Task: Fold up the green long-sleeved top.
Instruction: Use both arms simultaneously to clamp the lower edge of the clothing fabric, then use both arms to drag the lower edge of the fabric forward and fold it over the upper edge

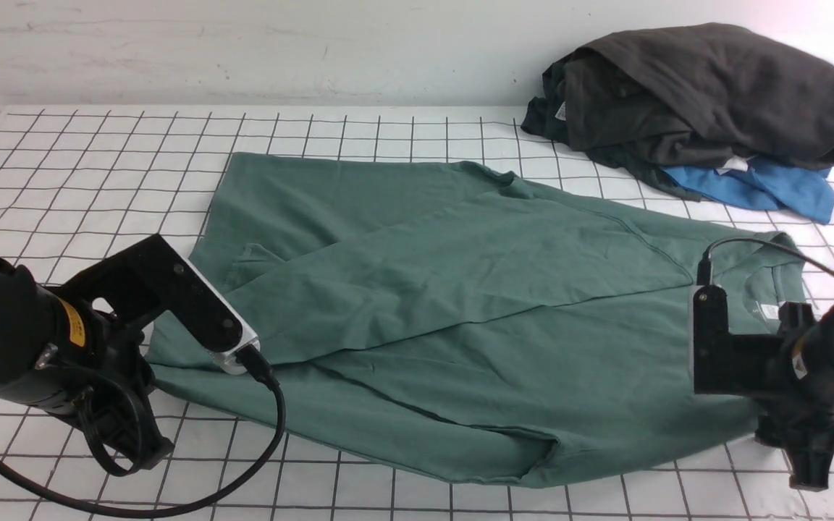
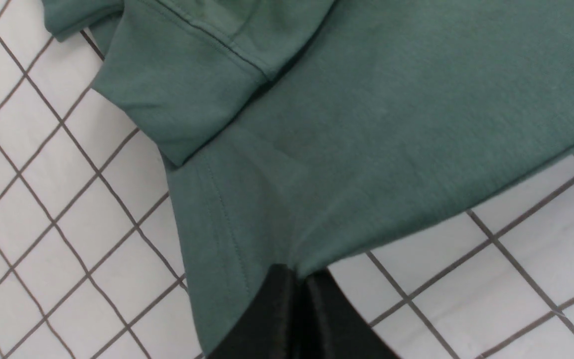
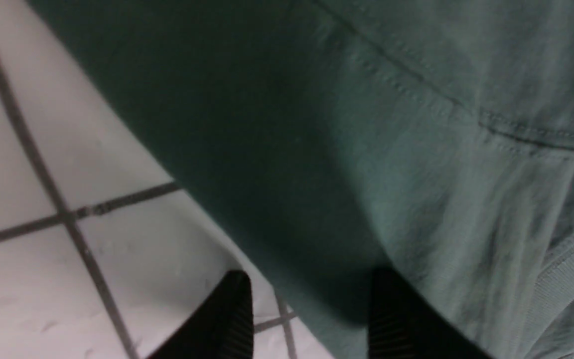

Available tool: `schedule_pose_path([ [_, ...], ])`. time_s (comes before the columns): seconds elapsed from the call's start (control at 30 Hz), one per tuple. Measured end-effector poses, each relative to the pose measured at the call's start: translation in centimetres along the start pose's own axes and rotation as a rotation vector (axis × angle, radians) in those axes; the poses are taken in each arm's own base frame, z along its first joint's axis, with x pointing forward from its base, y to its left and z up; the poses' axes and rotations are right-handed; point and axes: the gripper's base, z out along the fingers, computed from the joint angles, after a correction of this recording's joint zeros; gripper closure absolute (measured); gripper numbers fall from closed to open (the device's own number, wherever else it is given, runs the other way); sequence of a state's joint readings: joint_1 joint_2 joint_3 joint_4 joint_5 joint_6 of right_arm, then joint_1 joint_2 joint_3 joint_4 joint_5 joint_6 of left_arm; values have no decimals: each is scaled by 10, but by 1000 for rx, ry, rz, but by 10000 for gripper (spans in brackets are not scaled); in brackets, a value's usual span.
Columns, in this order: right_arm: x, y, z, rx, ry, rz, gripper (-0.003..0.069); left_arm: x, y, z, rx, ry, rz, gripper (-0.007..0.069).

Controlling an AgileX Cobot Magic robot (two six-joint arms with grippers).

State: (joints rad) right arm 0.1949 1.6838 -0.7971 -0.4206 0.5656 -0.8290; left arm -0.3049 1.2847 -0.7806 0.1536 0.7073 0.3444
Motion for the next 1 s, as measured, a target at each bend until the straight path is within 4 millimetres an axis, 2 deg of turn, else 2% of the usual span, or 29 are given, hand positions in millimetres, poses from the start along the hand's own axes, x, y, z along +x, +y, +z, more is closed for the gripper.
schedule_pose_path([
  [0.1,0,-3,-5,36,-17,110,580,-1,1,-3,-4,-9,-59,631],
  [0.13,0,-4,-5,39,-19,120,588,-1,1,-3,-5,-10,-59,631],
  [0.17,-1,-7,-13,80,-46,204,637,-5,3,-8,-16,-29,-107,631],
  [0.3,-1,-21,-32,178,-103,384,662,-21,21,-19,-51,-87,-260,631],
  [0.33,-1,-22,-33,184,-105,382,662,-21,21,-19,-51,-87,-266,631],
  [0.43,-3,-53,-46,265,-152,532,663,-50,59,-21,-101,-139,-404,631],
  [0.47,-4,-64,-49,289,-170,570,663,-56,67,-16,-107,-139,-420,631],
  [0.53,-6,-88,-53,329,-199,628,663,-81,94,-7,-136,-170,-458,631],
  [0.6,-12,-119,-49,362,-235,682,663,-114,128,10,-174,-225,-484,631],
  [0.7,-23,-152,-33,373,-262,732,663,-148,159,37,-200,-266,-512,631],
  [0.77,-31,-171,-17,361,-277,780,660,-173,178,67,-218,-280,-511,631],
  [0.8,-31,-171,-17,358,-278,783,660,-175,180,62,-224,-294,-512,631],
  [0.83,-38,-182,-3,342,-284,822,646,-186,189,91,-226,-279,-512,617],
  [0.87,-40,-185,1,340,-285,826,639,-189,191,97,-228,-279,-511,610],
  [0.93,-47,-198,20,319,-286,880,574,-202,201,131,-245,-273,-507,548],
  [0.97,-49,-202,29,304,-275,917,529,-206,206,149,-258,-263,-507,488],
  [1.0,-50,-205,28,309,-279,926,521,-206,207,151,-262,-260,-510,479],
])
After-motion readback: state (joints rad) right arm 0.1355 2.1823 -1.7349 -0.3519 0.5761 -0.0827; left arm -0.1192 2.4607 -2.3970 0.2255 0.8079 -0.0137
